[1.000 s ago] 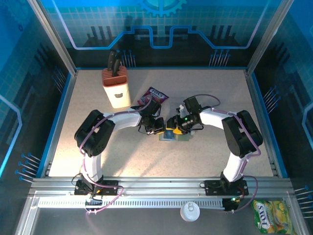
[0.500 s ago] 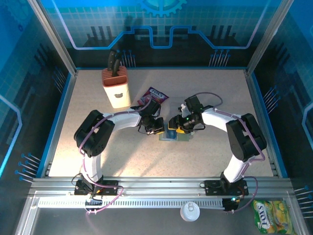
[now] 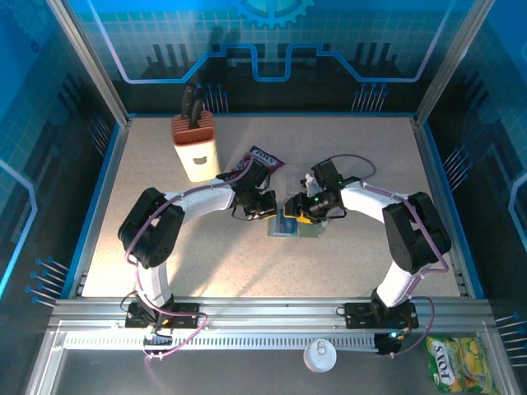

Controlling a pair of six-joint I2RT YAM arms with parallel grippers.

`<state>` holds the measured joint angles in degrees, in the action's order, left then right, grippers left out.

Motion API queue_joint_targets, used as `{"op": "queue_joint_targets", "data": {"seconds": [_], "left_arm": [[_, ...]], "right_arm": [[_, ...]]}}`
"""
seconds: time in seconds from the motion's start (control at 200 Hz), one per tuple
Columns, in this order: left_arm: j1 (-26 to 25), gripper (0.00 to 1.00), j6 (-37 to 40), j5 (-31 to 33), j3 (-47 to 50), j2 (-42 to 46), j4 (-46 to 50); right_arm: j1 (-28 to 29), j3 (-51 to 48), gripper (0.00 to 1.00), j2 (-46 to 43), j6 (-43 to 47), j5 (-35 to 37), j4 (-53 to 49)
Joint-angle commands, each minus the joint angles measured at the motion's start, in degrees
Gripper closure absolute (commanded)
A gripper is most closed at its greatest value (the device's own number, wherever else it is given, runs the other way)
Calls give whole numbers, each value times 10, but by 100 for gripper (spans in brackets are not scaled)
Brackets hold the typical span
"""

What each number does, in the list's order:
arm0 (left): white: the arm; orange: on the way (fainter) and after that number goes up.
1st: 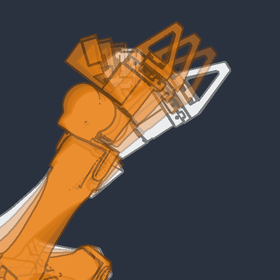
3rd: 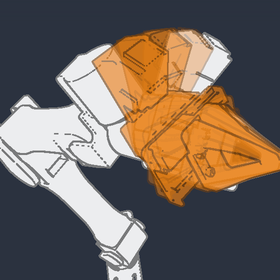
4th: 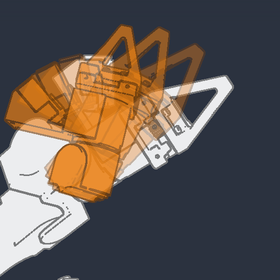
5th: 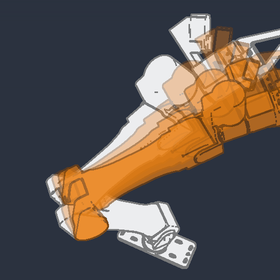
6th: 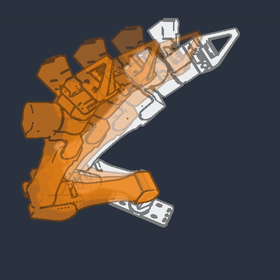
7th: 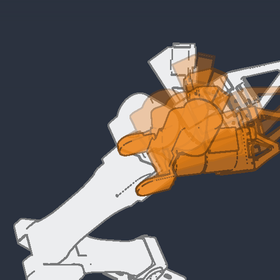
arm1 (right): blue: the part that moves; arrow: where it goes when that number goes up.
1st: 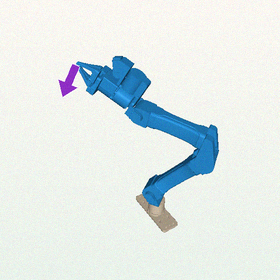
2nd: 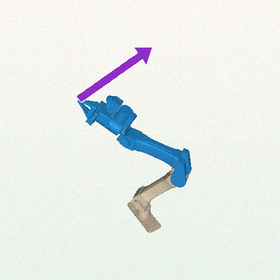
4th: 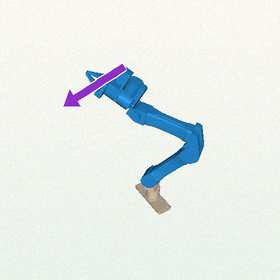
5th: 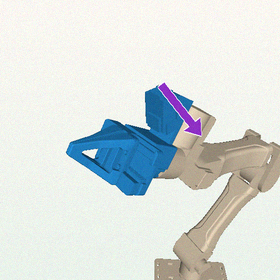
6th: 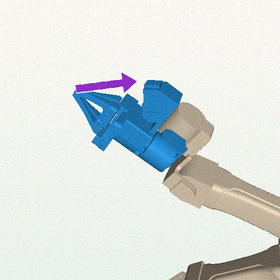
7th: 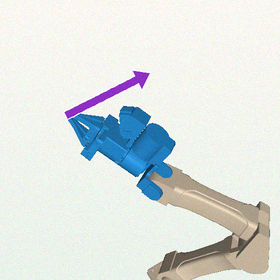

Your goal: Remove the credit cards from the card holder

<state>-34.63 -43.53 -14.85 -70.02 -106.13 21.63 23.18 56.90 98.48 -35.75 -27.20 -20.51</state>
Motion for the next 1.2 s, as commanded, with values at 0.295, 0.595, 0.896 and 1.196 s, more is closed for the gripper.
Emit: {"op": "queue_joint_targets", "data": {"seconds": [0.295,0.595,0.896,1.196], "left_arm": [[-12,100,8,-42,-28,-51,1],[-13,100,-1,-39,-5,-64,-5],[-11,100,-3,-22,-5,-76,22],[-12,100,-5,-16,-4,-76,30]], "right_arm": [[-23,-33,54,5,-7,-18,36],[-33,-45,57,23,-7,-31,55],[-37,-54,63,39,-12,-57,83],[-43,-62,75,38,-27,-78,117]]}}
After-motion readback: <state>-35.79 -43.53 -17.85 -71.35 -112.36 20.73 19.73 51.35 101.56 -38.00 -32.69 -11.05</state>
